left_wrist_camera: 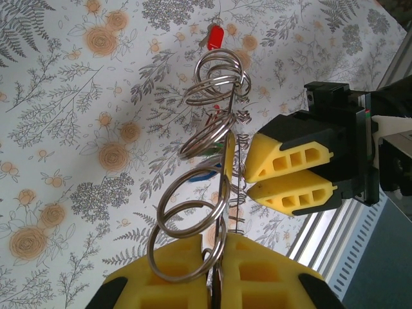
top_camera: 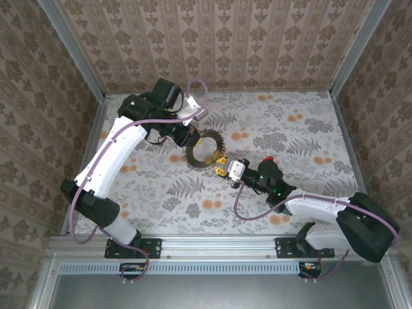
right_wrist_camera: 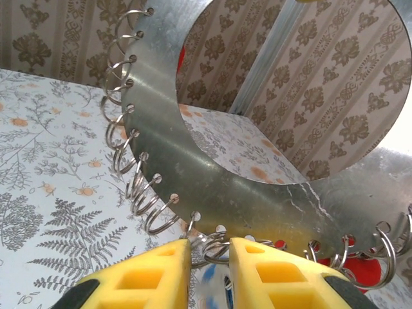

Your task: Put the keys on the keyring

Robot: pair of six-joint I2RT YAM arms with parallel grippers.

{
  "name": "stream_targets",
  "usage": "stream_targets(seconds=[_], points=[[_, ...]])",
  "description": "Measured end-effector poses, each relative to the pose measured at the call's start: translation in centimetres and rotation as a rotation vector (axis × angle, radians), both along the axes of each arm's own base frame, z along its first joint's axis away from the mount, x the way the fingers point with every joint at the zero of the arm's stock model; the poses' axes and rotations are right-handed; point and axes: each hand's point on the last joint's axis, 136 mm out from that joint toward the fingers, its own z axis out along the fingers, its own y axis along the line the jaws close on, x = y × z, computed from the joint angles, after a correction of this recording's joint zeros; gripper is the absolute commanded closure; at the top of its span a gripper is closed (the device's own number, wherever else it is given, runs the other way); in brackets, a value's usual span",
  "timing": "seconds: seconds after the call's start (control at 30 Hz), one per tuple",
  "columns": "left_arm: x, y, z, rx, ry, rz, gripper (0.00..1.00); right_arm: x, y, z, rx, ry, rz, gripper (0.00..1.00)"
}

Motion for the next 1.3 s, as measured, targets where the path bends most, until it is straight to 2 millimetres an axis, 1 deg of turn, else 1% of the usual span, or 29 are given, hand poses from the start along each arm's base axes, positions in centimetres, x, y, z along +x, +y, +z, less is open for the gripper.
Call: stream_targets(seconds=[0.33, 0.53, 0.73, 0.93, 1.2, 1.3], points=[[0.1, 0.0, 0.0, 0.001, -0.004, 0.002, 1.00, 0.6, -0.3, -0.1, 0.000, -0.003, -0.039, 0.74], [0.2, 0.1, 0.0, 0.006, -0.009, 0.006, 1.00, 1.2, -0.5, -0.7, -0.009, 0.007, -0.072, 0.72], [0.3, 0.1, -0.1, 0.011, -0.013, 0.009, 1.00, 1.6, -0.8, -0.5, -0.002, 0.001, -0.112, 0.72], [0.3, 0.1, -0.1, 0.011, -0.013, 0.010, 1.00, 1.8, -0.6, -0.2, 0.017, -0.001, -0.132, 0.74], [0.2, 0.0, 0.0, 0.007, -0.015, 0.005, 1.00, 1.8, 0.2, -1.2, 0.016, 0.008, -0.137, 0.78], [0.2, -0.1, 0.0, 0.006, -0.015, 0.003, 1.00, 2.0, 0.3, -1.2, 0.021, 0.003, -0.144, 0.79]])
